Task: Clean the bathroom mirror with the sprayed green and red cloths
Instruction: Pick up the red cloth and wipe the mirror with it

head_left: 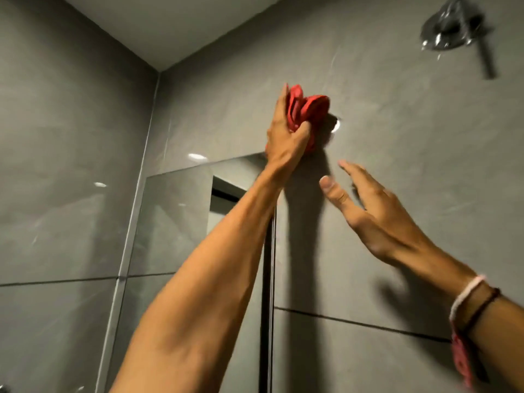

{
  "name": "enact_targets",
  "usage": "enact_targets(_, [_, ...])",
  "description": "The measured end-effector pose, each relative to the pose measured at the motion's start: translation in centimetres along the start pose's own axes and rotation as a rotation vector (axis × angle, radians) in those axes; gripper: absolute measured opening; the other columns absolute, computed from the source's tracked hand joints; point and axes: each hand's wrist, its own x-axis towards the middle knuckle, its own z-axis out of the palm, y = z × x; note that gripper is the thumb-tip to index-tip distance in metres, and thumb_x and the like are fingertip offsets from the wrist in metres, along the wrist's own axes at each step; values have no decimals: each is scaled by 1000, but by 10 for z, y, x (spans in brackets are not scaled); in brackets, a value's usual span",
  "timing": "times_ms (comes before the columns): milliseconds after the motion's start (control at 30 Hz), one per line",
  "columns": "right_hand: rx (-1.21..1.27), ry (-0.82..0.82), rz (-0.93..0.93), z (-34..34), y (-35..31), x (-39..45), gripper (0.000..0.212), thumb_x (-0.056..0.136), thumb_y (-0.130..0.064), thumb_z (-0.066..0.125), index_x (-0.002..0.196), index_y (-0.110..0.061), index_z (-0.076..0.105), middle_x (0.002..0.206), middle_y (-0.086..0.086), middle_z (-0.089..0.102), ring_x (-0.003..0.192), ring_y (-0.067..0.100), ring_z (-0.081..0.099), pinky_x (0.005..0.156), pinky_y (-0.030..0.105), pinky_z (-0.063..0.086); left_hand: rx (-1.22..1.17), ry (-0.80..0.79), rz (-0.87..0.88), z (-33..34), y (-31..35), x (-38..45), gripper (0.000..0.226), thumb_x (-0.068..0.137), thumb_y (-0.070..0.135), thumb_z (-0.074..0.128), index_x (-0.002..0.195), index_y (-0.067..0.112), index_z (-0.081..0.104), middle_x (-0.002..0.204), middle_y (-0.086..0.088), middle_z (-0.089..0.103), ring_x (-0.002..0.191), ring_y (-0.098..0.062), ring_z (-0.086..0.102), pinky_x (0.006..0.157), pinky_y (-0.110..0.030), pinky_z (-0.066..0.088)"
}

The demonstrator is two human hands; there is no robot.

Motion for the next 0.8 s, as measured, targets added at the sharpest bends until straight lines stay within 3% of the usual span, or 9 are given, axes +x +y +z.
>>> enact_targets(100, [438, 193, 128, -25, -15, 12, 90, 78, -86, 48, 152, -35, 44, 154, -4, 54, 141, 15, 52, 121, 36, 37, -67, -68, 181, 18, 24, -6, 97, 74, 7, 60, 159, 13, 13, 154, -16, 45, 129, 6, 41, 99, 3, 33])
enact_targets(133, [586, 226, 160, -35, -17, 13, 79, 77, -83, 50, 142, -38, 55, 142, -6, 63, 133, 15, 60, 118, 41, 43, -83, -104, 226, 24, 27, -17, 101, 73, 6, 61, 159, 11, 9, 157, -17, 41, 129, 10, 37, 103, 0, 33])
enact_targets(200, [752, 186, 146, -57, -22, 7, 65, 74, -83, 52, 120, -40, 71, 120, -10, 78, 114, 13, 73, 106, 44, 53, -92, -192, 323, 38, 34, -43, 107, 72, 4, 64, 158, 6, 2, 165, -17, 25, 145, -8, 32, 120, -30, 37])
enact_targets(267, [812, 193, 153, -72, -21, -1, 76, 69, -83, 66, 126, -33, 72, 118, -1, 80, 113, 20, 75, 105, 50, 55, -61, -285, 464, 50, 40, -67, 108, 73, 5, 68, 156, -4, 0, 166, -24, 16, 152, -30, 28, 120, -51, 35])
enact_targets(400, [791, 332, 184, -93, 0, -35, 49, 78, -40, 84, 121, -20, 74, 113, 7, 81, 109, 27, 77, 102, 48, 58, 10, -397, 566, 59, 65, -119, 122, 71, 15, 87, 152, -13, 0, 166, -28, 6, 156, -32, 13, 126, -51, 24])
enact_targets(500, [763, 416, 218, -104, 18, -75, 30, 82, -28, 80, 109, -17, 75, 102, 7, 83, 100, 25, 80, 80, 35, 65, -111, -438, 378, 59, 79, -165, 129, 69, 34, 89, 159, 11, -1, 169, -10, 13, 155, -20, 21, 124, -50, 29])
enact_targets(633, [859, 478, 232, -111, 35, -144, 27, 85, -28, 77, 109, -17, 75, 110, 9, 81, 107, 26, 76, 91, 42, 63, -477, -248, -145, 55, 89, -238, 88, 74, 49, 73, 151, 29, 35, 157, 4, 43, 137, 0, 48, 109, -22, 45])
enact_targets(700, [868, 504, 270, -107, 47, -183, 17, 89, -25, 74, 105, -18, 74, 102, 2, 77, 100, 19, 72, 83, 34, 62, -684, -372, -396, 59, 86, -278, 64, 76, 38, 75, 134, 22, 56, 133, -1, 67, 115, -8, 67, 94, -27, 55])
enact_targets(800, [855, 580, 303, -99, 55, -239, 6, 95, -16, 71, 100, -17, 69, 94, 1, 67, 93, 17, 61, 84, 34, 55, -800, -579, -645, 54, 84, -333, 21, 84, 21, 73, 105, 22, 75, 101, 5, 78, 89, -12, 73, 76, -36, 63])
